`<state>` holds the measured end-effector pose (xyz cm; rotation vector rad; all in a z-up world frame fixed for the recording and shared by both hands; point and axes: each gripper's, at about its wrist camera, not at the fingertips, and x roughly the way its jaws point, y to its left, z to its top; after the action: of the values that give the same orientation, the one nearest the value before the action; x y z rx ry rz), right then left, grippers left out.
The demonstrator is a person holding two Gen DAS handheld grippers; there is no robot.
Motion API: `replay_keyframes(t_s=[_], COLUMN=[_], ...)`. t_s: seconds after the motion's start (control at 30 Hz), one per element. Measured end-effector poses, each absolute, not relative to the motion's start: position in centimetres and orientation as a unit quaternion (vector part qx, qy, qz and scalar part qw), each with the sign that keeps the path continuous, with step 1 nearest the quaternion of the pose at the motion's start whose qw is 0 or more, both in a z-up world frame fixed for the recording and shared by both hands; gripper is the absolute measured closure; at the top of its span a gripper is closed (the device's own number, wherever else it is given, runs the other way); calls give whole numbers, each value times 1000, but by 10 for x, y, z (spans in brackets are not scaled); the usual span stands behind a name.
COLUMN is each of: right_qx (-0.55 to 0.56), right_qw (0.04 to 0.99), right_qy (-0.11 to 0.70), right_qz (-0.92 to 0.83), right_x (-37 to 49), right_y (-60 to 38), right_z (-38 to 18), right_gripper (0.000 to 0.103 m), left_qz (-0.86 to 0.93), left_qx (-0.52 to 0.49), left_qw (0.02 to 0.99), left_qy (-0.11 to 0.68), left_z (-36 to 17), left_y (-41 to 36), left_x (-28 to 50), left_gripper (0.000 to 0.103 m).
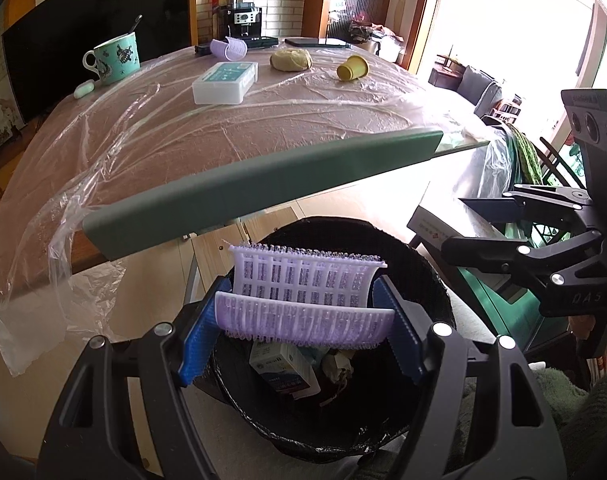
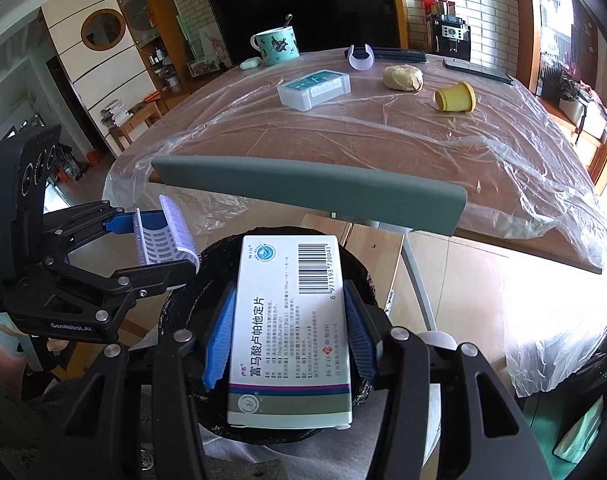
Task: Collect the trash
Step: 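Carry the held curler and medicine box down over the black bin, then open both tools to drop the curler and box into the bin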
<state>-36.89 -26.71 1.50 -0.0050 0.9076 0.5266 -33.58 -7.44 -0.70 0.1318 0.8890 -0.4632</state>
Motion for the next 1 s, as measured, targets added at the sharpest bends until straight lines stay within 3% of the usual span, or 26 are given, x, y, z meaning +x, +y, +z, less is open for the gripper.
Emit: replay_keyframes(t_s=[1.0], right_qx=[-7], right_qw=[839], right_qy=[485], right_qz=[247], right_x=[-359], right_y=[-257], right_z=[-26], right_gripper=[53], left_qz=[-219], left_qx=[80], left_qw=[848], left_qy=[476], left_z=[-50], left_y=[-77], left_x=[-327], left_gripper=[29])
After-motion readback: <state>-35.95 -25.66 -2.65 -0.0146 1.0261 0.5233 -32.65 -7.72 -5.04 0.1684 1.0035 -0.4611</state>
